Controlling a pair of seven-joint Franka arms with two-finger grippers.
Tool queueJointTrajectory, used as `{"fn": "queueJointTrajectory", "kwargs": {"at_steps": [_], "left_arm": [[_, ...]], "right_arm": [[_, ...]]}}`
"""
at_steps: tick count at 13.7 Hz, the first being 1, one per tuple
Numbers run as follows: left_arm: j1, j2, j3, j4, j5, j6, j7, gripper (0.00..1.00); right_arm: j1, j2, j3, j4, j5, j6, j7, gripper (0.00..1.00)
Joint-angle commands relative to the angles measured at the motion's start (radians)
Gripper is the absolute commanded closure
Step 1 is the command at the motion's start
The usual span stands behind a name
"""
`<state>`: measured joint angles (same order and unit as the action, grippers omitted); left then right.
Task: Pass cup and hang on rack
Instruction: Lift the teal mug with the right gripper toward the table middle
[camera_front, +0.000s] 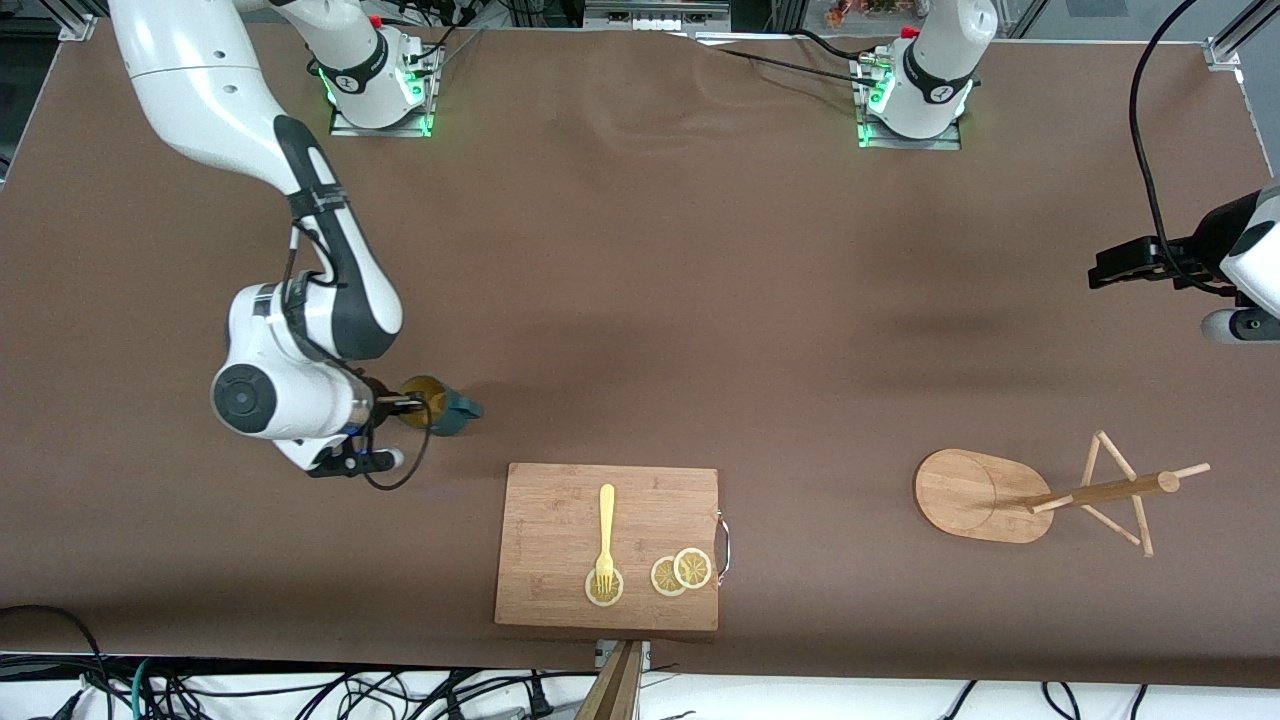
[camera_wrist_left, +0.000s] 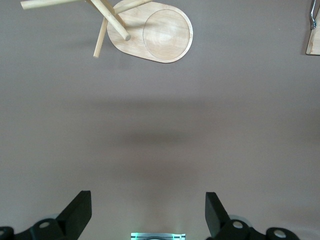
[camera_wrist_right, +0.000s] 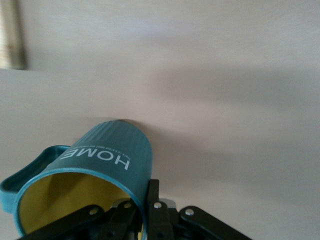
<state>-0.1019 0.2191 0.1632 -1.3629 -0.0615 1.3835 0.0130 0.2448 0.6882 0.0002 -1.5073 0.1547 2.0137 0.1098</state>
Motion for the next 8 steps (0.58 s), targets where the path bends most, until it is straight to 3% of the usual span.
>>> {"fn": "queueJointTrajectory", "kwargs": {"at_steps": [1,8], "left_arm": [[0.005,-0.001,-0.001,0.002,-0.023,0.005,0.007,0.0],[0.001,0.0,-0.001,0.002,-0.023,0.005,0.005,0.0]], "right_arm": [[0.045,-0.038,0.057,0.019,-0.007,-0.029,0.17,0.96],[0.434,0.017,0.052,0.172,-0.075,-0.043,0.503,0.95]]}}
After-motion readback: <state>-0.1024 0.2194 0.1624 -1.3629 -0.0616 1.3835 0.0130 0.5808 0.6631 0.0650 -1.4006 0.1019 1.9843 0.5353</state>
